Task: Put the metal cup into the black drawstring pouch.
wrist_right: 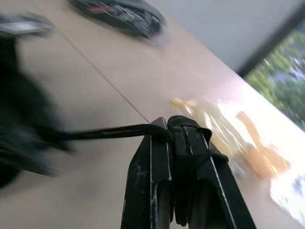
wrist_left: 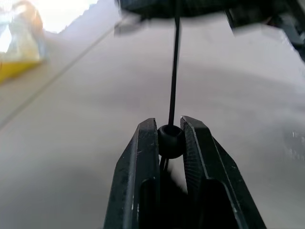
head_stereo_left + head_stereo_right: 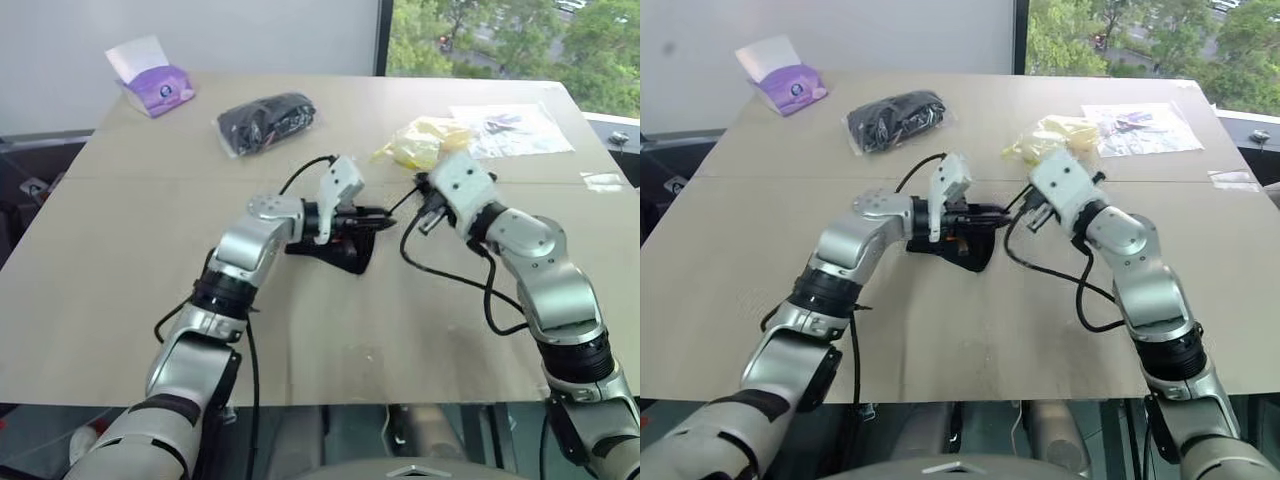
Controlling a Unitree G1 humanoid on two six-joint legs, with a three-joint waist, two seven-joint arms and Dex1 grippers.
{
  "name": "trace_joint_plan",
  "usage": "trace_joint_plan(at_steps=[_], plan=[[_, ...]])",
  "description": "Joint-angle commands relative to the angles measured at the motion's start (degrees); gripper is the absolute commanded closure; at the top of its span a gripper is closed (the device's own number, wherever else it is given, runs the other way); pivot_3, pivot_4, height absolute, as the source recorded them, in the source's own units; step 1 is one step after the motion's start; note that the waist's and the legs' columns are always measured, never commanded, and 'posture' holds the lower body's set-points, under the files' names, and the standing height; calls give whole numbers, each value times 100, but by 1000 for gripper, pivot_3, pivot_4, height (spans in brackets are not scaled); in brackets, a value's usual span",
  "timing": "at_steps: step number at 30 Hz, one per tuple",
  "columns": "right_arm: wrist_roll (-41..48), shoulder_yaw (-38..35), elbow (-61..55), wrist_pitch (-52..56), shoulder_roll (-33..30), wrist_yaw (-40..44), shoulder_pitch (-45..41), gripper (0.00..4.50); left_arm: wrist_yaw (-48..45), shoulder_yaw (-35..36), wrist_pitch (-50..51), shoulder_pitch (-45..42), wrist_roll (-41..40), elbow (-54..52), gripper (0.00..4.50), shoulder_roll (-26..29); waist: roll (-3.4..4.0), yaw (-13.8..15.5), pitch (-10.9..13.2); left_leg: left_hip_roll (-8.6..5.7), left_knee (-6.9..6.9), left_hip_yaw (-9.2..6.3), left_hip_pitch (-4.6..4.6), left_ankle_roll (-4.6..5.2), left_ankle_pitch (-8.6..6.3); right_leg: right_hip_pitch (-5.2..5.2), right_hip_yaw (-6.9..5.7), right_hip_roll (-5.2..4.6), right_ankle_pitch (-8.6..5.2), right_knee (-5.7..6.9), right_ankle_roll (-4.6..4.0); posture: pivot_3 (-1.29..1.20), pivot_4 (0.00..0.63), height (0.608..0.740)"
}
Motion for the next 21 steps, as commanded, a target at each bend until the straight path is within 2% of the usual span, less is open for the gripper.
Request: trace_joint_plan(at_steps=[1, 5, 10, 12, 13, 15, 16, 17, 18, 20, 21], plan=[[-59, -584, 583, -211, -240, -338, 69, 4500, -58, -129, 31, 357, 250, -360, 4334, 330, -1, 14, -2, 0, 0, 0, 0, 0, 0, 0, 0, 0, 0, 2, 0, 0, 150, 740], [-26, -641, 1327, -687, -516, -313, 262, 4500, 29, -103, -56, 598, 418, -440, 4334, 548, 2, 18, -3, 0, 2, 2, 8, 0, 0, 10, 0, -1, 0, 0, 0, 0, 150, 740], [249, -392, 1226, -823, -500, 78, 533, 4500, 145, -96, -220, 714, 505, -552, 4334, 522, 7, -12, -7, 0, 2, 3, 11, 1, 0, 10, 4, 1, 0, 4, 0, 0, 150, 740], [360, -404, 1023, -859, -528, 206, 700, 3877, 161, 123, -88, 821, 218, -811, 4334, 435, 8, -8, -9, 0, 1, 2, 12, 1, 0, 10, 5, 1, 0, 4, 0, 0, 150, 740], [492, -444, 836, -808, -560, 324, 822, 3345, 249, 407, 113, 878, -103, -1035, 3534, 331, 8, -10, -9, 1, 1, 2, 12, 1, 0, 10, 4, 1, 0, 3, 0, 0, 150, 740], [811, -637, 354, -724, -590, 500, 1147, 2638, 398, 853, 383, 1069, -552, -1557, 3037, 282, 9, -9, -8, 1, 2, 2, 10, 1, 0, 10, 4, 1, 0, 3, 0, 0, 150, 740], [935, -768, 81, -694, -623, 554, 1359, 2256, 574, 1065, 456, 1193, -661, -1800, 2599, 273, 8, -10, -8, 3, -1, -1, 7, 1, 0, 8, 3, 1, 0, 2, 1, 0, 150, 740], [1088, -929, -257, -748, -672, 647, 1655, 1596, 768, 1292, 565, 1356, -758, -2072, 2004, 286, 8, -9, -8, 6, 0, -2, 7, 1, 0, 8, 2, 2, 0, 3, 1, 0, 150, 740], [1319, -1148, -592, -705, -632, 697, 1949, 1396, 949, 1521, 695, 1525, -863, -2315, 1732, 301, 9, -6, -7, 6, 0, -2, 5, 1, 0, 8, 1, 3, 0, 1, 1, 0, 150, 740], [1726, -1575, -1192, -620, -550, 757, 2541, 545, 1247, 1961, 942, 1890, -1091, -2762, 909, 348, 9, 20, -7, 6, -2, -6, 1, 1, 0, 7, -1, 1, -1, -1, 1, 0, 150, 740], [1842, -1757, -1437, -736, -560, 839, 2940, 119, 1384, 2205, 1061, 2130, -1215, -2998, 666, 370, 9, 23, -7, 6, -3, -8, 1, 1, -1, 8, -4, 0, -1, -2, 2, 0, 150, 740]])
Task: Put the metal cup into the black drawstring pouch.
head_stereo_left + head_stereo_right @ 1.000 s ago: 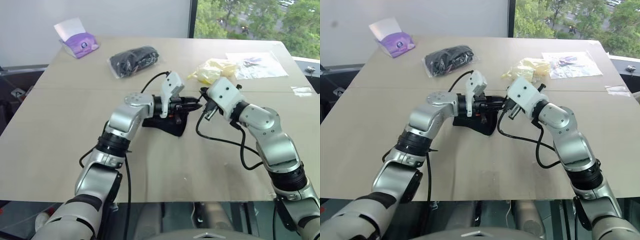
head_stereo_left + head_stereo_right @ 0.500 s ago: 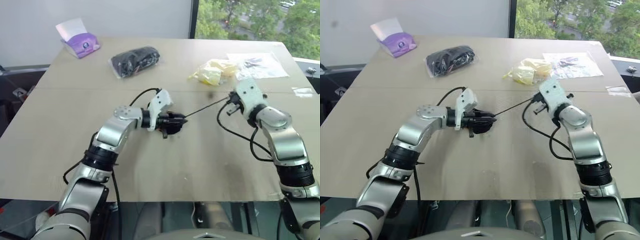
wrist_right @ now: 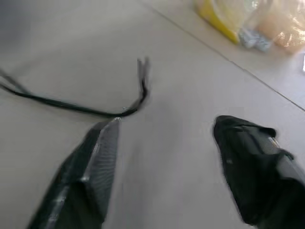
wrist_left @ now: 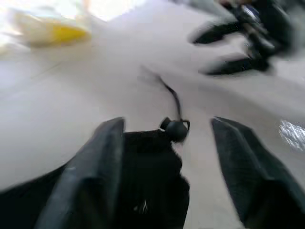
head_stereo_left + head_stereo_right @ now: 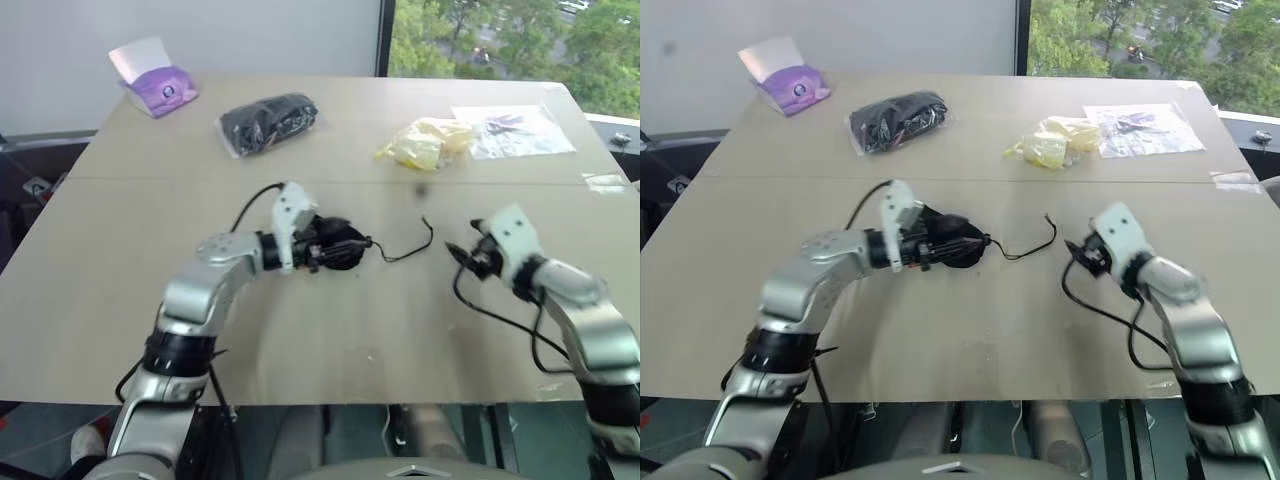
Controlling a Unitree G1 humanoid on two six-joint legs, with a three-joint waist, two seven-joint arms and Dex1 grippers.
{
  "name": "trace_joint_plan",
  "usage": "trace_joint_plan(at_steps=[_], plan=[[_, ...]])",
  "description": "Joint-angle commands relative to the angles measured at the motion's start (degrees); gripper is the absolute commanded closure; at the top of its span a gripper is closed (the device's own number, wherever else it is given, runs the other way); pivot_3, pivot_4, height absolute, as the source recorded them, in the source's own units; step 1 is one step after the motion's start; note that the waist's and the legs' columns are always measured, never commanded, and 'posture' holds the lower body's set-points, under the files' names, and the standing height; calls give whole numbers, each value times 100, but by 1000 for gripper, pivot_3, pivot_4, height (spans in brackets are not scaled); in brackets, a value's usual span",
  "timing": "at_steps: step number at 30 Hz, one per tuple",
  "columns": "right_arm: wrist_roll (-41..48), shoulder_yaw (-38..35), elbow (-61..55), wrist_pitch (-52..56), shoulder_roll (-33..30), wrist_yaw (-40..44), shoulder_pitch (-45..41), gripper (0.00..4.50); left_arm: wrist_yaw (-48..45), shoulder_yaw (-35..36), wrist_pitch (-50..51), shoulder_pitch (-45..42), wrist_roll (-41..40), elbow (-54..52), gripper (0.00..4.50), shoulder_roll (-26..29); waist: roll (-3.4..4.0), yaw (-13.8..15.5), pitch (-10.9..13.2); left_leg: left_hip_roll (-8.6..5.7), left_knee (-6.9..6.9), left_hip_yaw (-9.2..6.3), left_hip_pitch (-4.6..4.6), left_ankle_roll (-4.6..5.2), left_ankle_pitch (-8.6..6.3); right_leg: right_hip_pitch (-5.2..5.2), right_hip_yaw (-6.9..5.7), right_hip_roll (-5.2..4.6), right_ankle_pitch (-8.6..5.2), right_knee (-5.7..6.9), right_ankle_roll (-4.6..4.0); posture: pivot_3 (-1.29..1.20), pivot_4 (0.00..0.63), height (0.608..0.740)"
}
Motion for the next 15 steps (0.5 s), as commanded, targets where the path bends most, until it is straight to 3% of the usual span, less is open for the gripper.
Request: trace_joint_plan(at_steps=[1, 4, 8, 12, 15], plan=[[515, -835, -1030, -239, 44, 173, 1004, 119, 432, 845, 225, 718, -401, -972, 666, 121, 0, 8, 0, -1, 0, 1, 1, 0, 0, 1, 0, -1, 0, 0, 0, 0, 150, 740], [728, -1351, -1494, -635, 244, 162, 2000, 119, 685, 1446, 263, 1624, -603, -1601, 666, 189, -2, 13, -7, 0, -6, 6, 11, 4, -5, 10, 3, -6, -4, -8, 3, 0, 150, 740], [825, -1546, -1642, -1002, 321, 160, 2599, 119, 846, 1834, 185, 2385, -722, -1897, 666, 240, -1, 8, -4, 1, 21, 12, 16, 7, -2, 14, 6, -3, -5, -2, 2, 0, 150, 740], [825, -1720, -1640, -1269, 339, 197, 3175, 119, 843, 2295, 85, 3243, -817, -2114, 666, 264, -15, 2, -12, 7, 19, 23, 133, 6, -1, 121, 18, -5, -31, -12, -1, 0, 150, 740], [814, -1759, -1559, -1445, 259, 263, 3413, 119, 920, 2398, 78, 3492, -963, -2206, 666, 252, -15, 5, -11, 14, 18, 28, 129, 5, -2, 120, 22, -10, -31, -23, -2, 0, 150, 740]])
